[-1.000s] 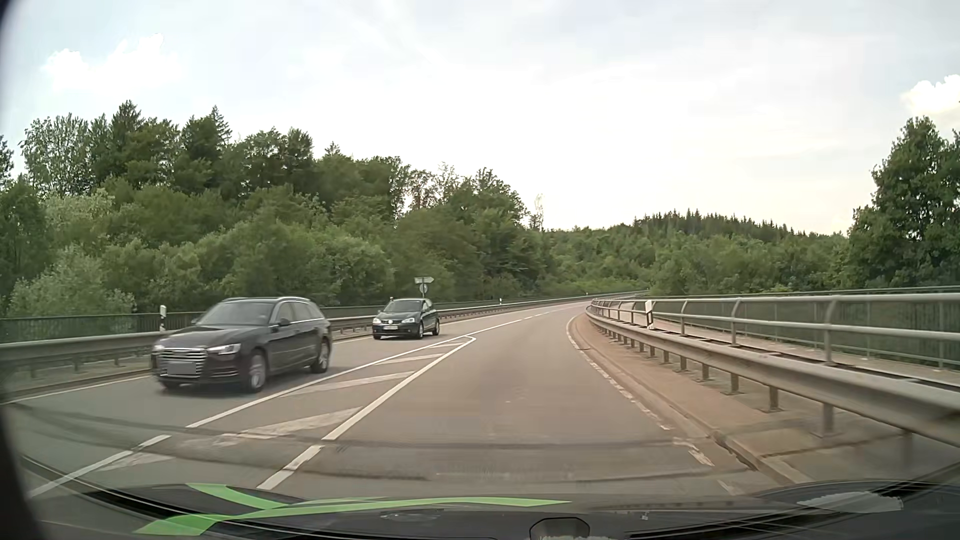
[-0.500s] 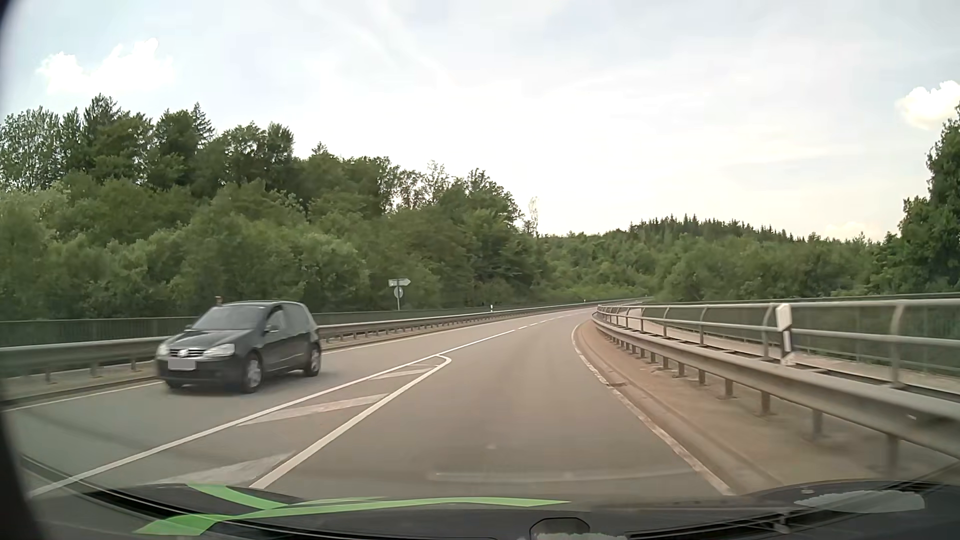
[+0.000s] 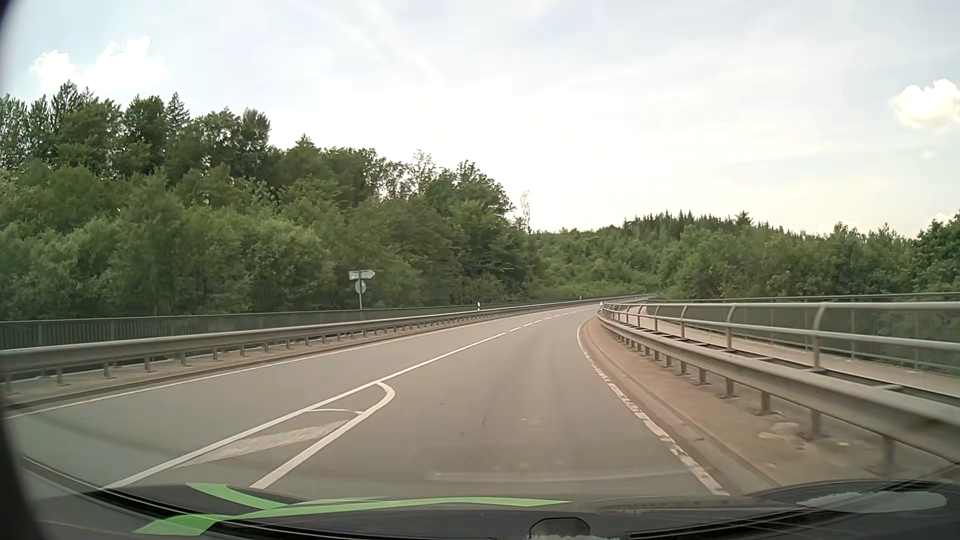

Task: Follow the waypoints while adhering to traffic rules and regulations

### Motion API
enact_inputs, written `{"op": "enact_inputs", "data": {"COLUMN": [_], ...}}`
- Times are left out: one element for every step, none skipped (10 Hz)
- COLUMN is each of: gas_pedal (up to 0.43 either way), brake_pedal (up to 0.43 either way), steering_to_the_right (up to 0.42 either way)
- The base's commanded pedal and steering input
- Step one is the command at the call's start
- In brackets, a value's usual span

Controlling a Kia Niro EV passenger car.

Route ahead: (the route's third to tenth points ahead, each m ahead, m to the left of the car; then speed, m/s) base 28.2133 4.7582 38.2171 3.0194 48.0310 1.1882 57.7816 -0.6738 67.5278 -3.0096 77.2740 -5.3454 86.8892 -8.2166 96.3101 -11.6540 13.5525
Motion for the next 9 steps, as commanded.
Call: {"op": "enact_inputs", "data": {"gas_pedal": [0.150,0.150,0.150,0.157,0.157,0.157,0.157,0.157,0.157], "brake_pedal": [0.000,0.000,0.000,0.000,0.000,0.000,0.000,0.000,0.000], "steering_to_the_right": [0.013,0.013,0.013,0.014,0.014,0.014,0.014,0.014,0.014]}}
